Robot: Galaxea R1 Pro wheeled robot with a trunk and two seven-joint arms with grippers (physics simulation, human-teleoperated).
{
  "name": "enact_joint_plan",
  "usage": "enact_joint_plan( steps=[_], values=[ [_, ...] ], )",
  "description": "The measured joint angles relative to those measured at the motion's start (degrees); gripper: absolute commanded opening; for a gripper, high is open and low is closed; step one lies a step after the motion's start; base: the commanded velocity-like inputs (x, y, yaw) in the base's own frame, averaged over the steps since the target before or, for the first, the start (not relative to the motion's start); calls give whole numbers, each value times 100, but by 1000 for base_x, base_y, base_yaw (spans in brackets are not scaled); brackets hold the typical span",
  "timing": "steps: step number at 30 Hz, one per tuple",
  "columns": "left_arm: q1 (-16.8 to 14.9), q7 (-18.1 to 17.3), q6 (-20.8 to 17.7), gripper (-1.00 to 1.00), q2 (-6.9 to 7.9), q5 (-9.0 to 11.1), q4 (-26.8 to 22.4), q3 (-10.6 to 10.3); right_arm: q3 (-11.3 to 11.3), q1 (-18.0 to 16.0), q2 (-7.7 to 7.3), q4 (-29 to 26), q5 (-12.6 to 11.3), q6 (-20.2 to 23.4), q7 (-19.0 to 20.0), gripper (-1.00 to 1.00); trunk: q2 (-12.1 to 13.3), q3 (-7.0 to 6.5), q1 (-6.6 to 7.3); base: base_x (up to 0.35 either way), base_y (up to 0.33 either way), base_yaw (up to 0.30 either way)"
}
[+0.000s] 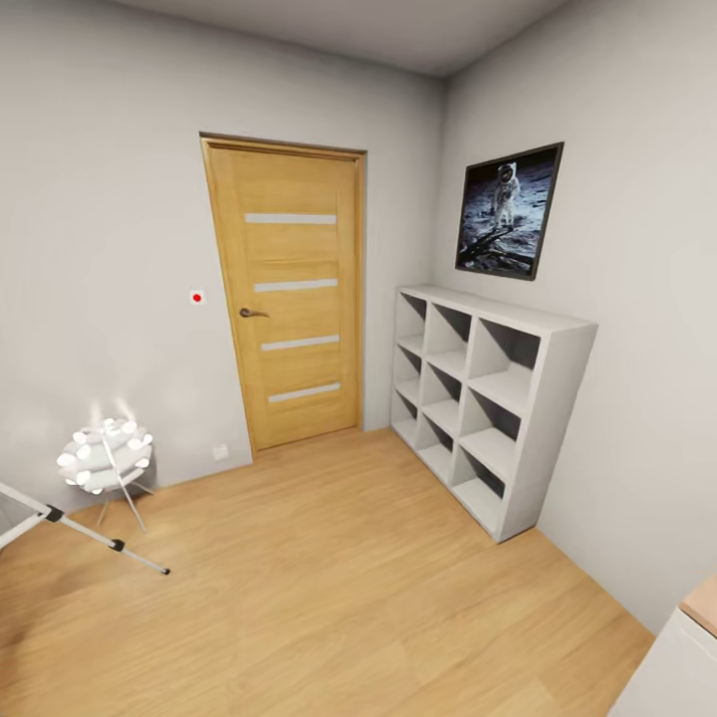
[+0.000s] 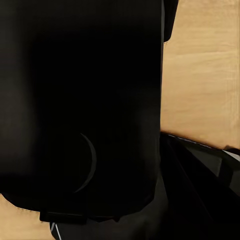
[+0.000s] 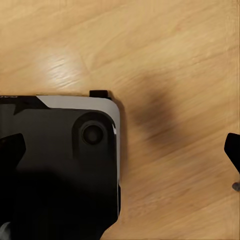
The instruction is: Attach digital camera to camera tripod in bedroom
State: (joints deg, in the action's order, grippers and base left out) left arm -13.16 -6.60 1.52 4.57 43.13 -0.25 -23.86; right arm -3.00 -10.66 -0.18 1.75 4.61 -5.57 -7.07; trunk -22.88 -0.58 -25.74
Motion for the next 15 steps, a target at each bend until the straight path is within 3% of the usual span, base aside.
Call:
enact_joint_plan(
  steps=[15],
  values=[
    [0, 4, -17, -100, 0, 0, 0, 0, 0, 0, -3, -1, -1, 0, 4, 100, 0, 0, 1, 286, 0, 0]
  ],
)
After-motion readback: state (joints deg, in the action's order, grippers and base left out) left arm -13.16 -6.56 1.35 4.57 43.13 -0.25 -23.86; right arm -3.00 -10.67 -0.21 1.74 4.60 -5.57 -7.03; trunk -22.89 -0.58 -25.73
